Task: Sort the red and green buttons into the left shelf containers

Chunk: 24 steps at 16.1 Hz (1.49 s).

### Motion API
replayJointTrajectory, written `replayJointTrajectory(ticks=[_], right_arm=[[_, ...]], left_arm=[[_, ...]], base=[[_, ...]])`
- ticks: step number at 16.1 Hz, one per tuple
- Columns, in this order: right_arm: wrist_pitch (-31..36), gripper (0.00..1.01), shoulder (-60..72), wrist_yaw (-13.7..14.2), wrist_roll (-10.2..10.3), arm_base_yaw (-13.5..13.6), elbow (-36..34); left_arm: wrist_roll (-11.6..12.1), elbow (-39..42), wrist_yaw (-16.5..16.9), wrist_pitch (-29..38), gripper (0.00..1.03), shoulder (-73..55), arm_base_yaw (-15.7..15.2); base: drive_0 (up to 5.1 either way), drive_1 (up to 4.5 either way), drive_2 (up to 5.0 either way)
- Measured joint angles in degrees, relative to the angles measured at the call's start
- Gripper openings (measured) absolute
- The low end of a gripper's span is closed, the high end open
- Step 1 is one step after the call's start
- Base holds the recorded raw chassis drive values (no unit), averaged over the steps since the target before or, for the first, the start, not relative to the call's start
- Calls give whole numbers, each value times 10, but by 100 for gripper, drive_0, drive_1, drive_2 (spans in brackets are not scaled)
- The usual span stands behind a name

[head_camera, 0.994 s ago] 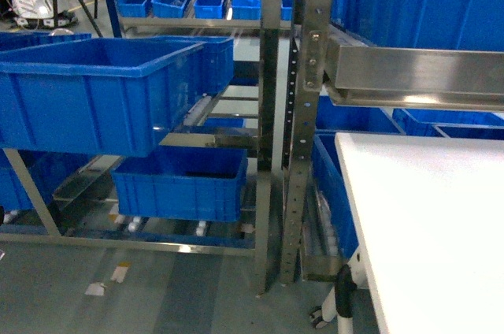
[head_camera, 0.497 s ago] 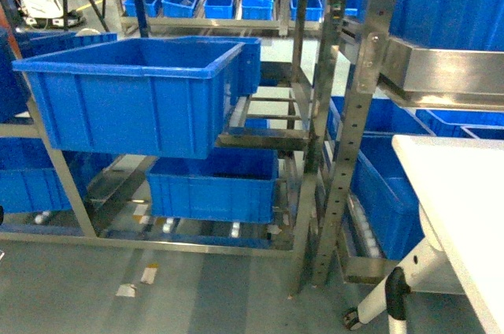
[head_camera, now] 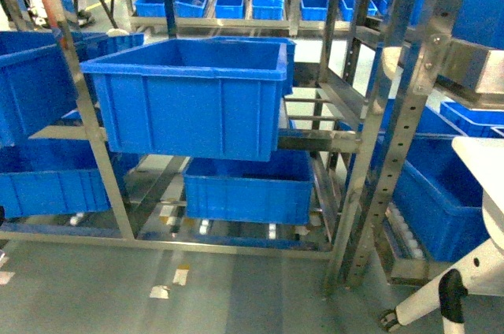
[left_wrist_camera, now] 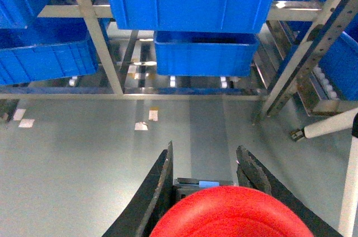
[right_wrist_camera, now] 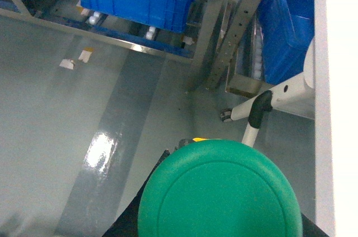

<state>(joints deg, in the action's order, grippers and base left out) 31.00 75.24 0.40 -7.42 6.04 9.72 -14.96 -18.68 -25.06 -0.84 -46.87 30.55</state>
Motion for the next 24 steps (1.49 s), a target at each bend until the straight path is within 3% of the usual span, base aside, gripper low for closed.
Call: replayJointTrajectory(ticks=[24], right_arm=[[0,25,-1,0,0,0,0]], left_arm=[[0,0,0,0,29,0,0]], base=[[-488,248,248]])
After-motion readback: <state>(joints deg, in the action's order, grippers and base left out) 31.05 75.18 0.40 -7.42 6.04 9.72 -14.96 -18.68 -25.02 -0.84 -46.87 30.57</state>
